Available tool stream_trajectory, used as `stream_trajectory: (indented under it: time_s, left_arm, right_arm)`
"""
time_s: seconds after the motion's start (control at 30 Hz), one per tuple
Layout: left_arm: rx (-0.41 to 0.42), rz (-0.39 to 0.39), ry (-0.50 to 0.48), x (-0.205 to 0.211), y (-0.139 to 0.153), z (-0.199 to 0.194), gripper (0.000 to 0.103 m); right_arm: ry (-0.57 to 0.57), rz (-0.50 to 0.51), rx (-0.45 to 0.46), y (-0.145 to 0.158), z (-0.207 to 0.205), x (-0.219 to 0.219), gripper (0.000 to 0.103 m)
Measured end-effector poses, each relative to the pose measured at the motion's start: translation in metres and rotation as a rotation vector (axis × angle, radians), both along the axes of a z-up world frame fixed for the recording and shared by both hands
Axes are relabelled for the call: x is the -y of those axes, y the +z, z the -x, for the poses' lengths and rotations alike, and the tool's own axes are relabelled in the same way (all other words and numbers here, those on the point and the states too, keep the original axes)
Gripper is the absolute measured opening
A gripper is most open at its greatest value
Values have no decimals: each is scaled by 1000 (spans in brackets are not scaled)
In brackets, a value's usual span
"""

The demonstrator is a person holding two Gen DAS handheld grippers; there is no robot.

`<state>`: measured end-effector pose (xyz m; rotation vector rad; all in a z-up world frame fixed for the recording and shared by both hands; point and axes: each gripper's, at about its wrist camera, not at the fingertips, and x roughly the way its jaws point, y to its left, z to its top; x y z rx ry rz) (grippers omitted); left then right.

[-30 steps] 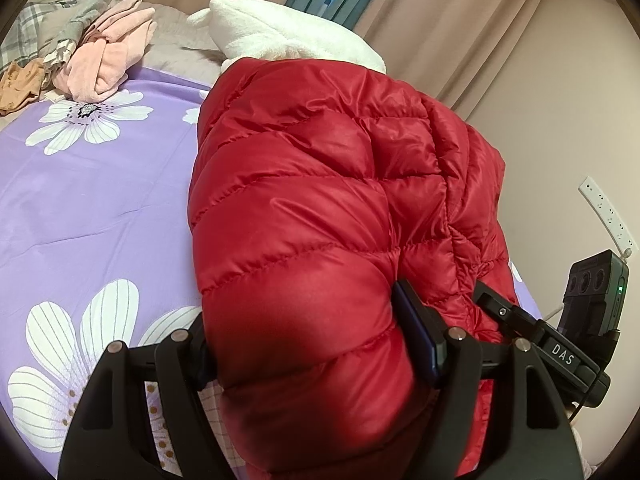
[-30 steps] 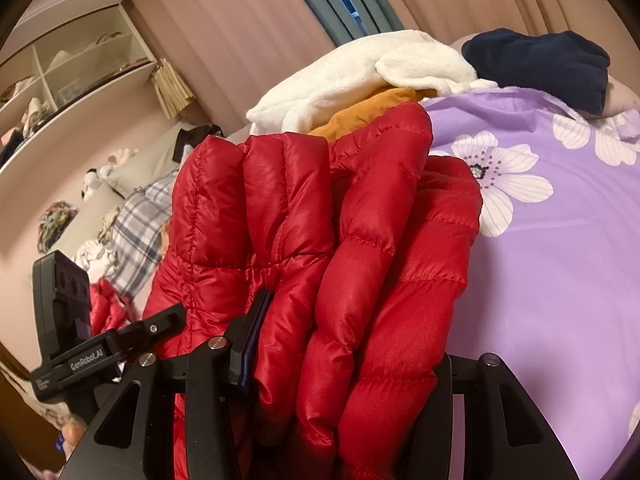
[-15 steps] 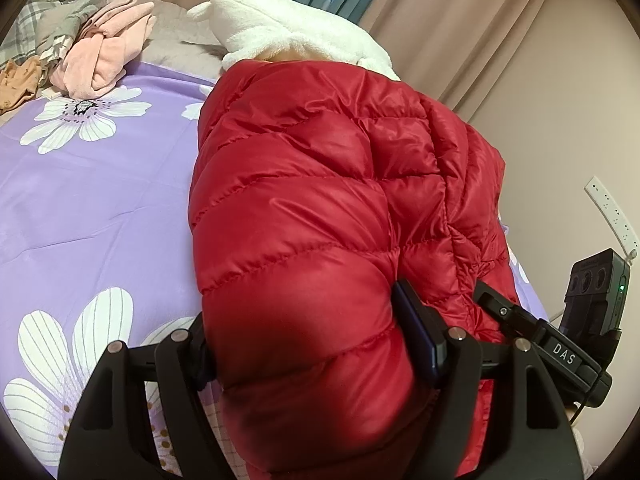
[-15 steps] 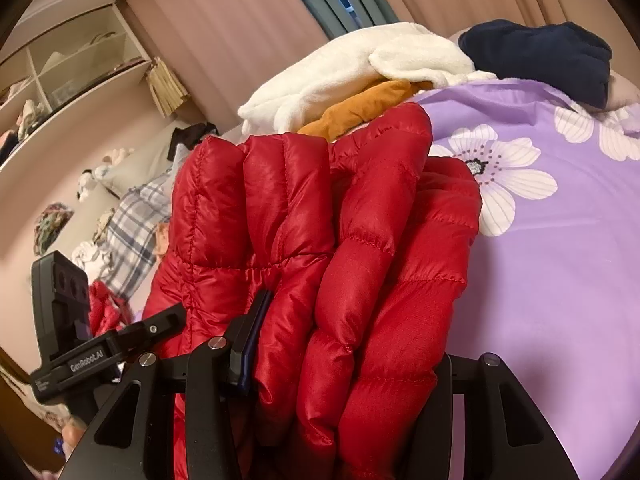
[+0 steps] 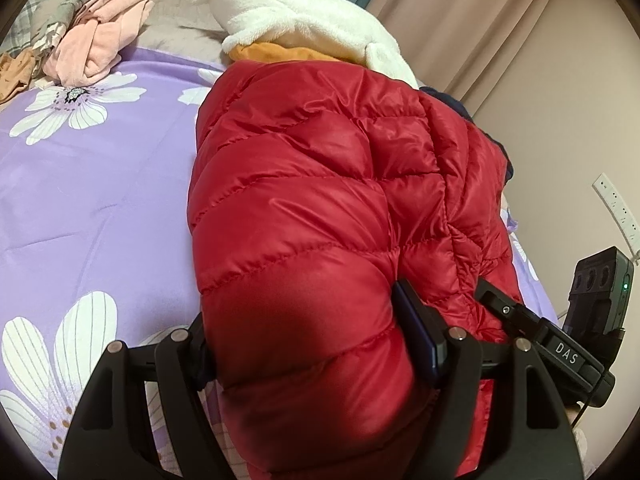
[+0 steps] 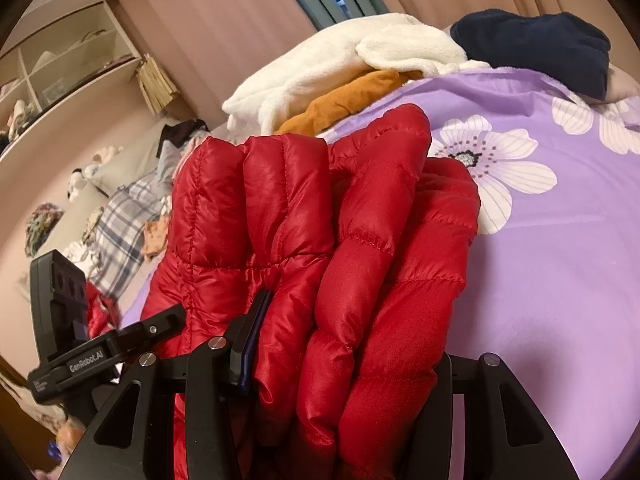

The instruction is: Fold large clothes

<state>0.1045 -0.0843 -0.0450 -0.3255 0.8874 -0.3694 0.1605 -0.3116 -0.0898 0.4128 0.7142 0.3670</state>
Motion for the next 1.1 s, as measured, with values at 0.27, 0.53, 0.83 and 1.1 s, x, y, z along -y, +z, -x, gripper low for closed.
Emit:
stream_trajectory:
  time_s: [0.27,0.53,0.83,1.1]
  left_arm:
    - [-18,-23,0,1,-7,-2,77]
    - [-19,-68,29,-1,-7,0,82]
    - [-12,-142,59,-4,1,14,83]
    - [19,-217,69,-4,7,29,83]
  right_arm:
    - [-13,-10,-43,-5,9,-4,52]
    - [-26,-23,-82,-9,10,-1,59]
    - [-38,-23,-108,-8,10,-2,66]
    - [-62,5,-120,-5,-11,-9,73]
